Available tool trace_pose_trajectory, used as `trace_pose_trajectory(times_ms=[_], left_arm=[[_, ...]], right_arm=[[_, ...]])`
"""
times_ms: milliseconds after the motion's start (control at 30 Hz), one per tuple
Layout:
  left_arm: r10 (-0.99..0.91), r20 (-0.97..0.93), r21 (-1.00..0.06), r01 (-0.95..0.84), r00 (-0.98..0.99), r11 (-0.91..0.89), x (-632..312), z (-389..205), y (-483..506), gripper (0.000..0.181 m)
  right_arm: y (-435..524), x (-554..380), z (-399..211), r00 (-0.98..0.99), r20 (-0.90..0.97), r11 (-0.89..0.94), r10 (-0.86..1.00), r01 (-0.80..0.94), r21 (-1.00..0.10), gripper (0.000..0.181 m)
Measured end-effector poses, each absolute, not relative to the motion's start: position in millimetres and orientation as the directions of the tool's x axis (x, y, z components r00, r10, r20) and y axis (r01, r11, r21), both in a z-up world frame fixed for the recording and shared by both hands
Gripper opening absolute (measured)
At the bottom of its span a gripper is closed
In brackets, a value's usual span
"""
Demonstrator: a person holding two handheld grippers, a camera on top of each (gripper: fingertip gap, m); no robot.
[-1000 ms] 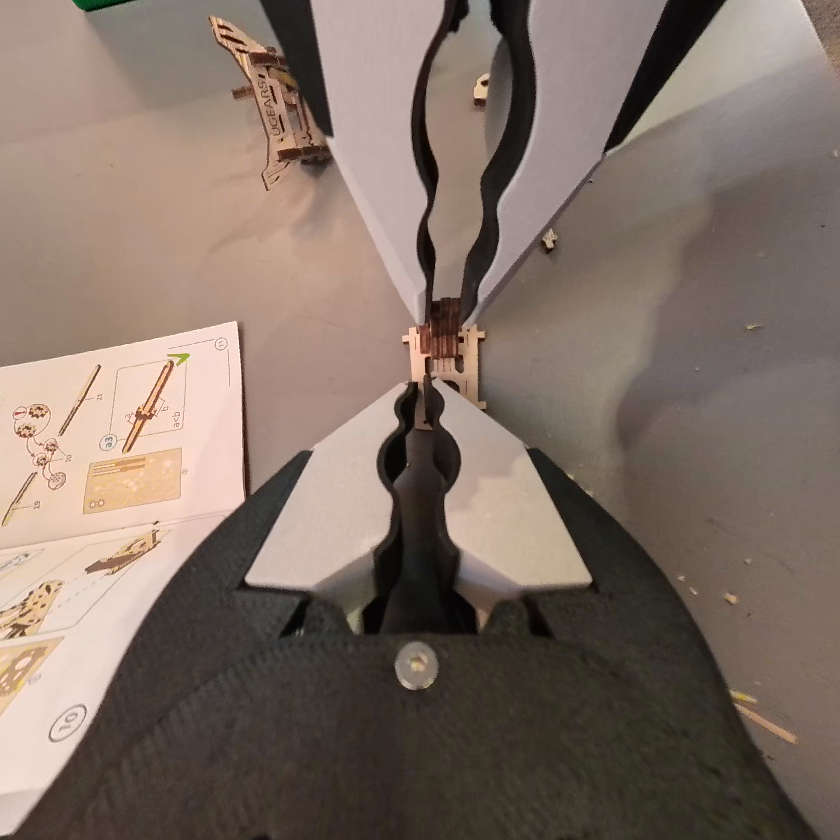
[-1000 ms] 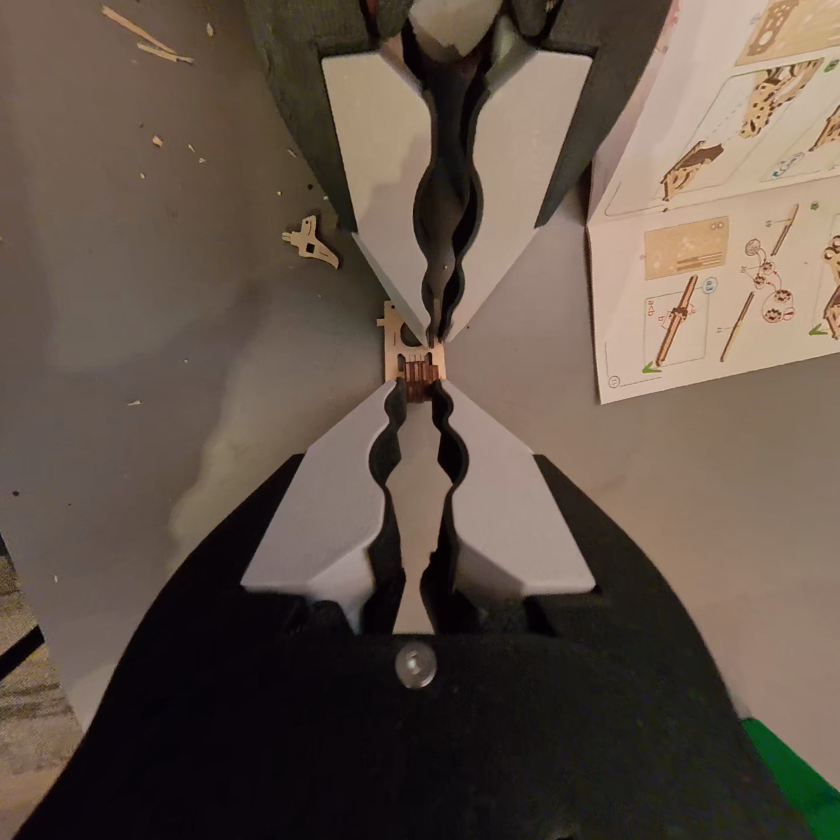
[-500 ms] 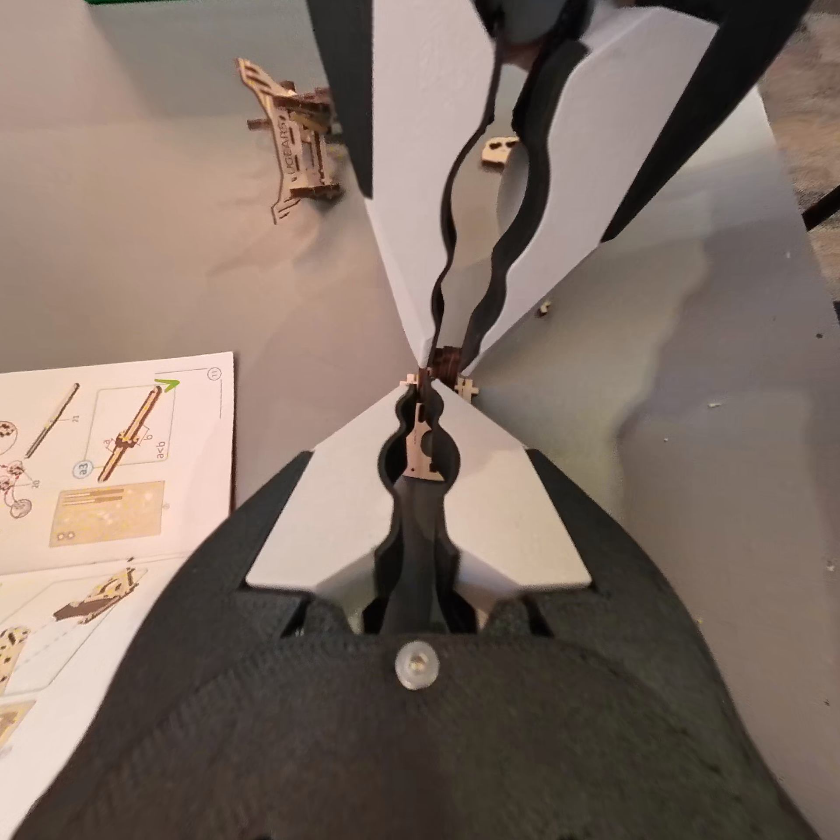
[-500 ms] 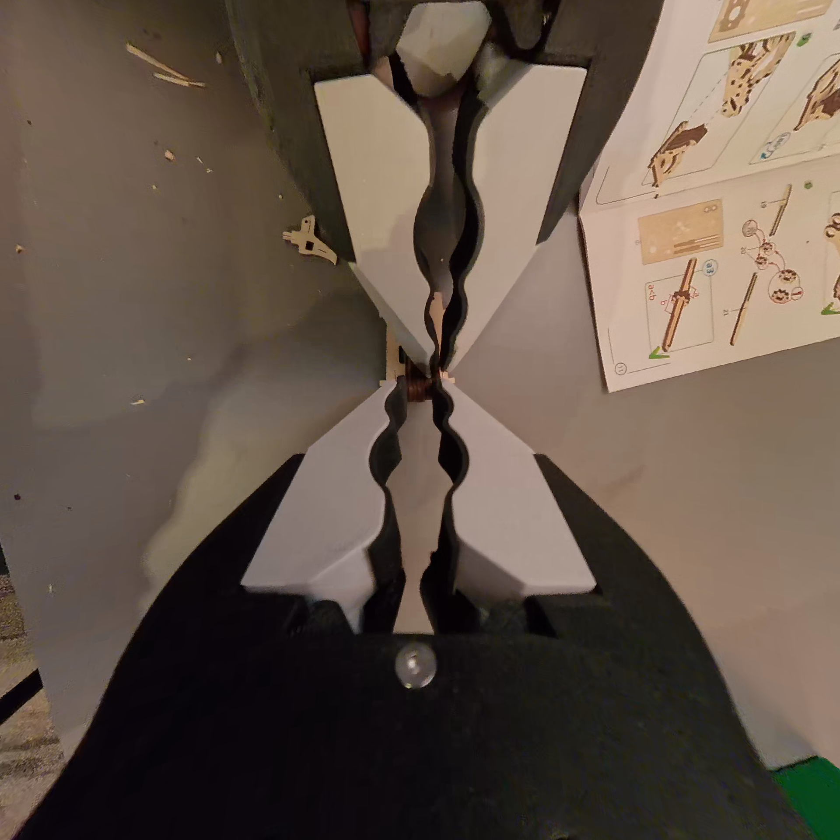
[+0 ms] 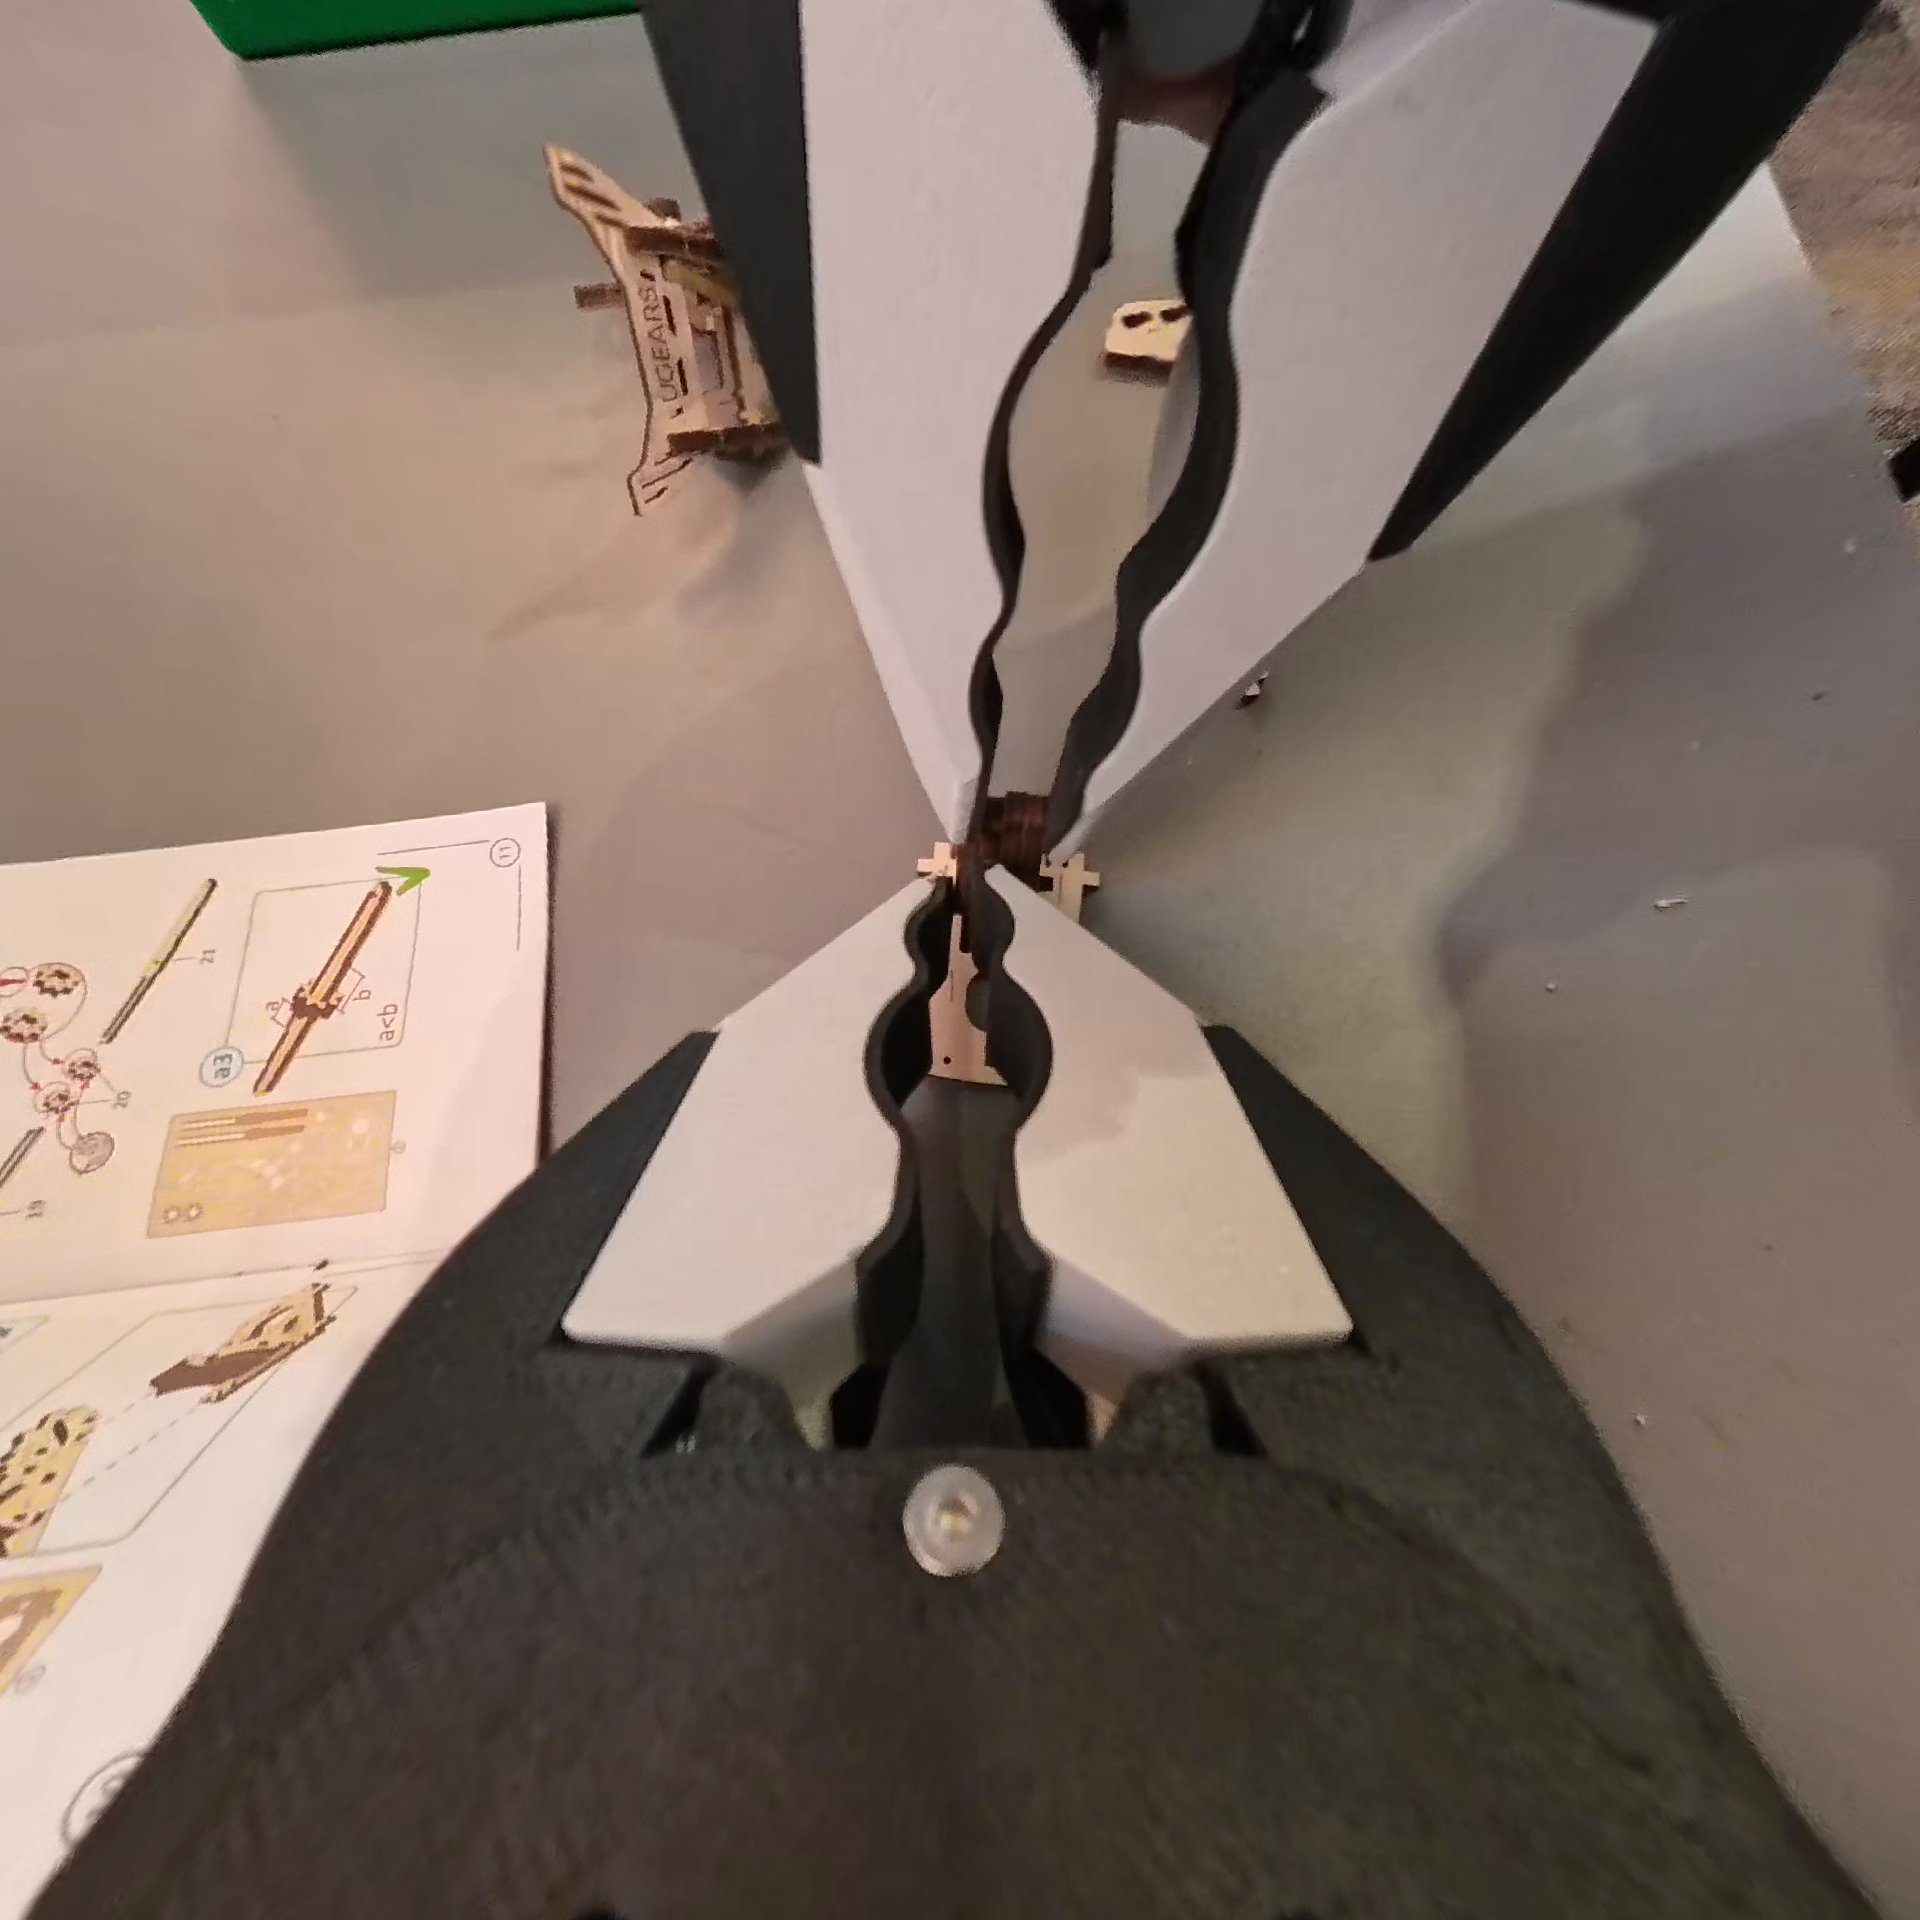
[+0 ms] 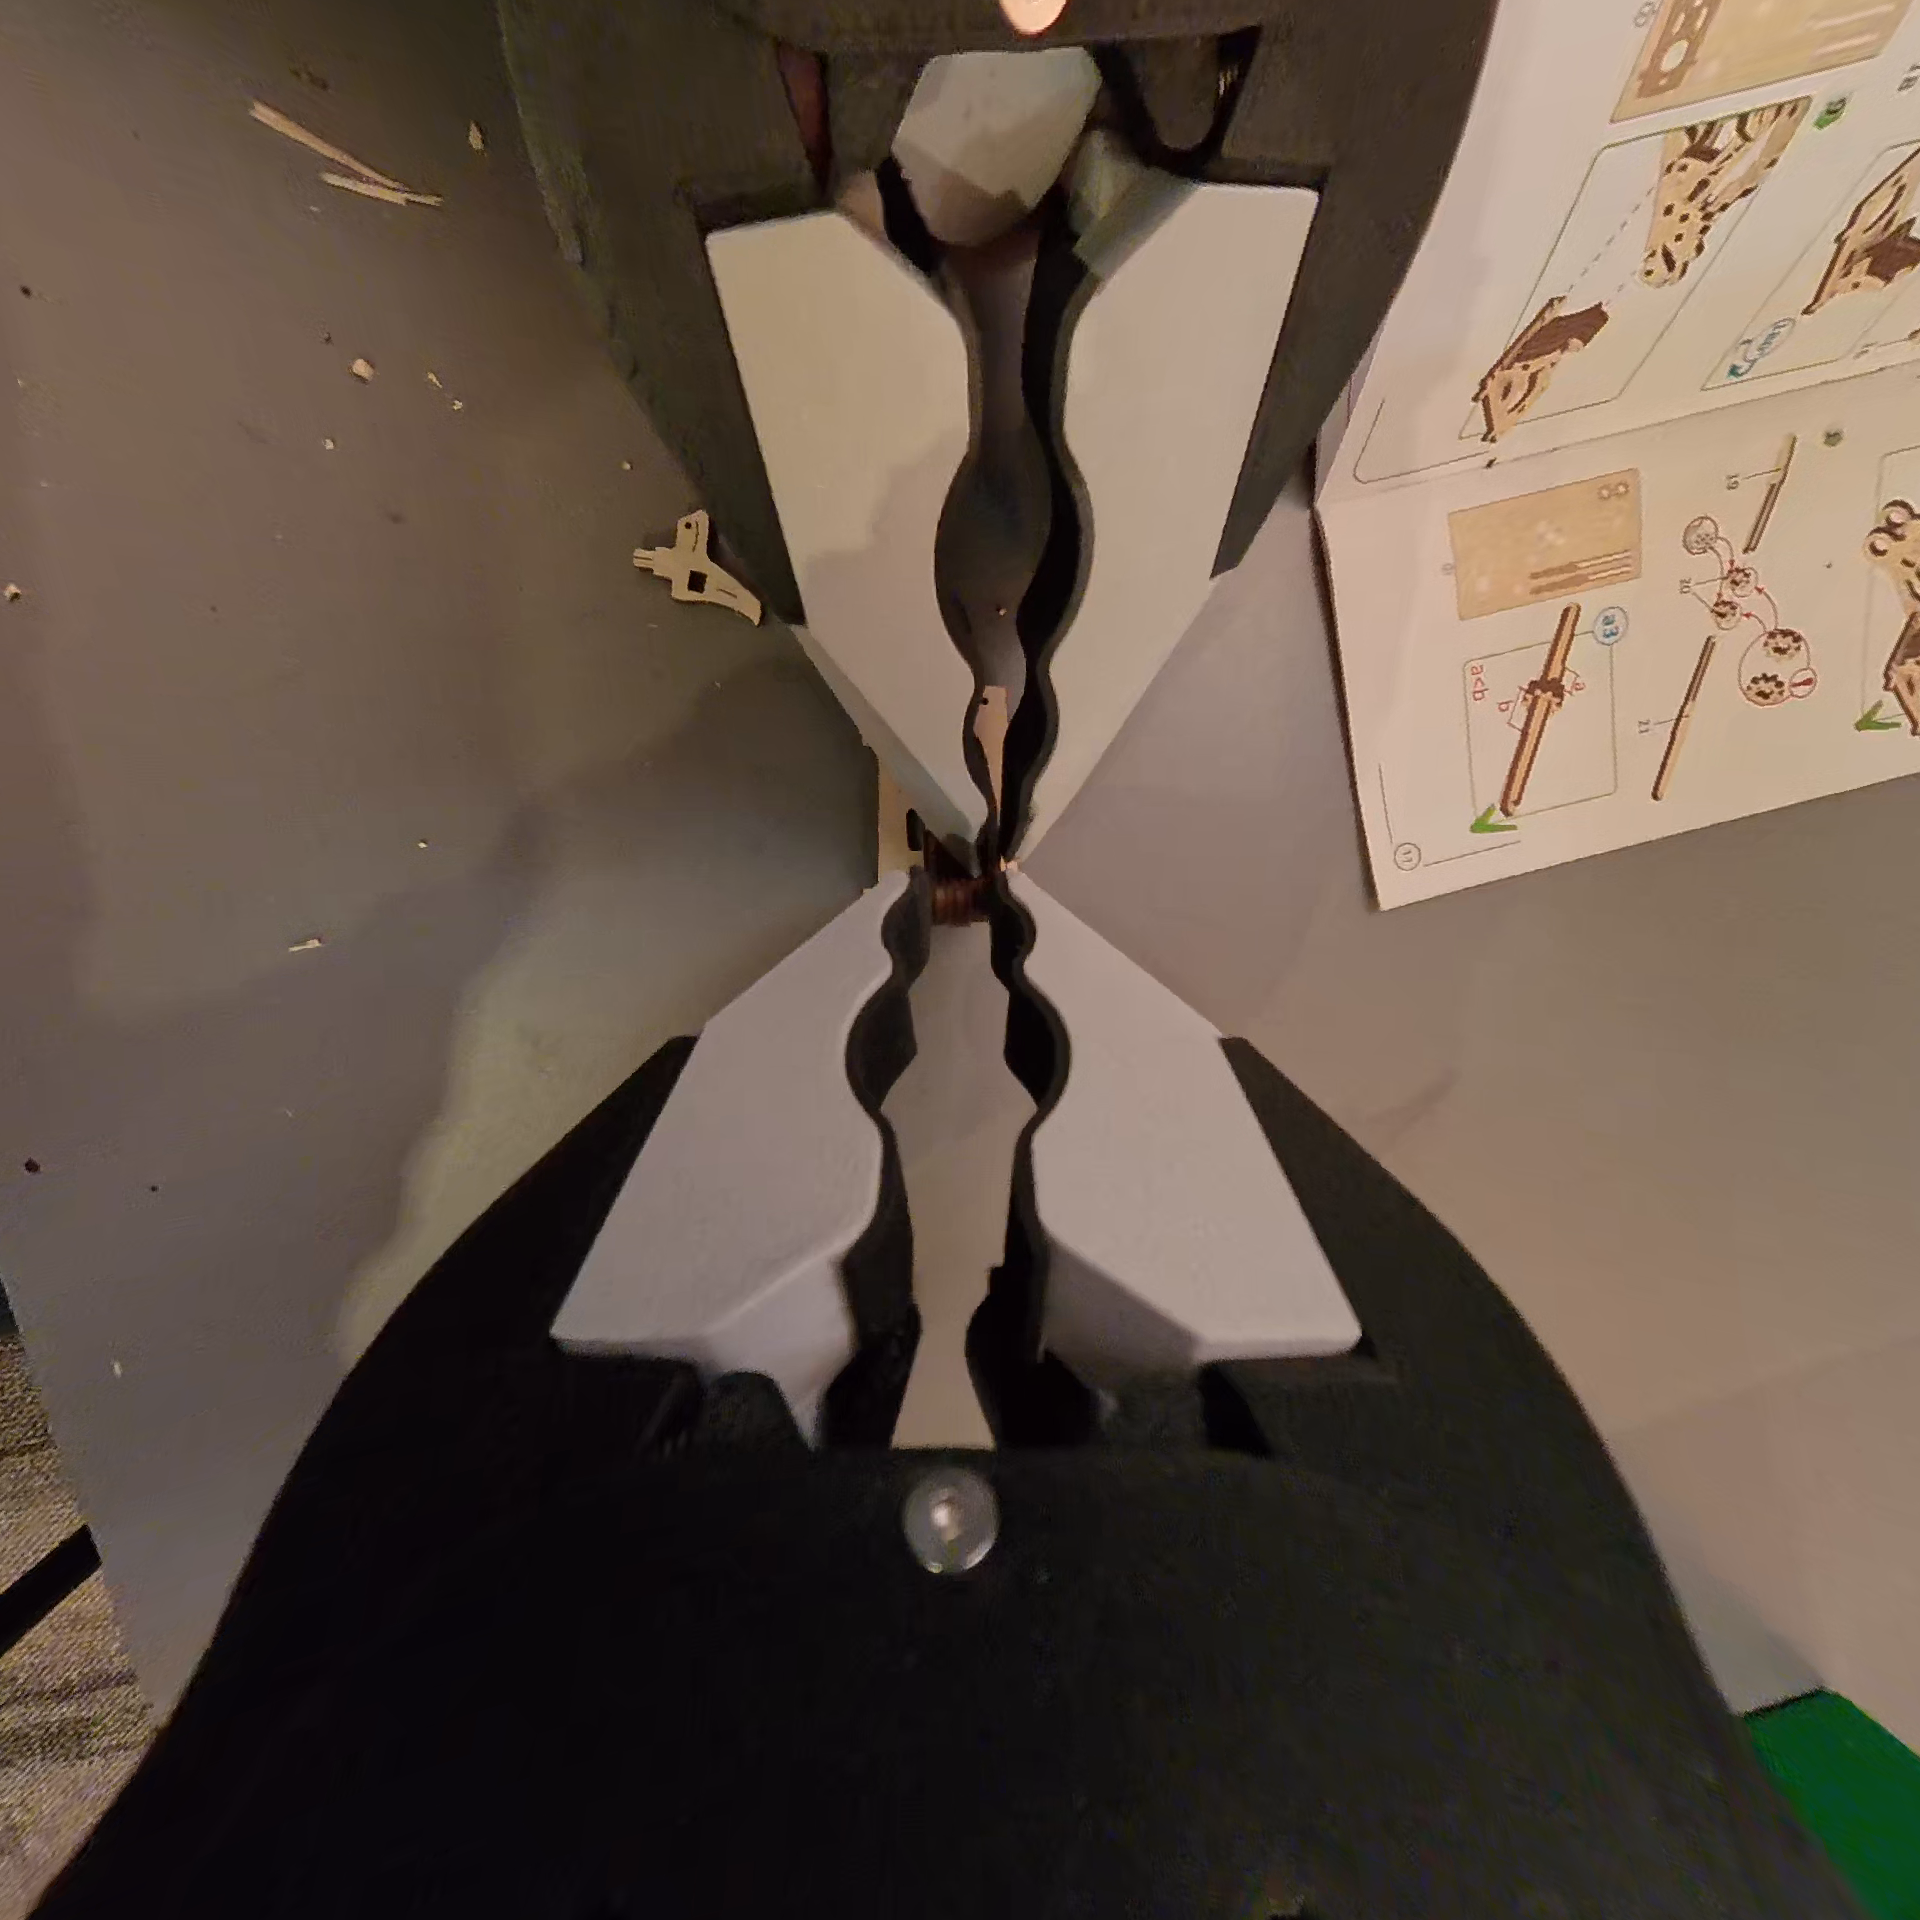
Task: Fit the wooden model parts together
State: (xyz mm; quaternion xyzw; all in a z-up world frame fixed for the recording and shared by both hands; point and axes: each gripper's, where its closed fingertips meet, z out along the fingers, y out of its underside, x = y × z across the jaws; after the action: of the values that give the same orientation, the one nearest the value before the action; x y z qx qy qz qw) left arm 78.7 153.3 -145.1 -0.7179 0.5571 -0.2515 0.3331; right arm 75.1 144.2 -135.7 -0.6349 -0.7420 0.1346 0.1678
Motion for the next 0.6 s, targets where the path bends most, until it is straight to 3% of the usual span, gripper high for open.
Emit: trace_pose_trajectory(times_ms=[33, 233, 600], left_arm=[[-0.967, -0.009, -0.758, -0.632, 0.254, -0.16, 79, -145, 153, 0.001], [-0.965, 0.004, -0.763, -0.624, 0.261, -0.171, 79, -145, 155, 0.001], [-0.965, -0.006, -0.763, -0.625, 0.264, -0.166, 80, -145, 155, 0.003]], right_arm=[[144, 75, -135, -0.128, 0.082, 0.151, 0.988, 0.899, -0.412, 0.009], [145, 77, -132, -0.09, 0.082, 0.116, 0.993, 0.903, -0.414, 0.028], [145, 84, -137, 0.006, -0.065, -0.033, 0.998, 0.899, -0.436, 0.022]])
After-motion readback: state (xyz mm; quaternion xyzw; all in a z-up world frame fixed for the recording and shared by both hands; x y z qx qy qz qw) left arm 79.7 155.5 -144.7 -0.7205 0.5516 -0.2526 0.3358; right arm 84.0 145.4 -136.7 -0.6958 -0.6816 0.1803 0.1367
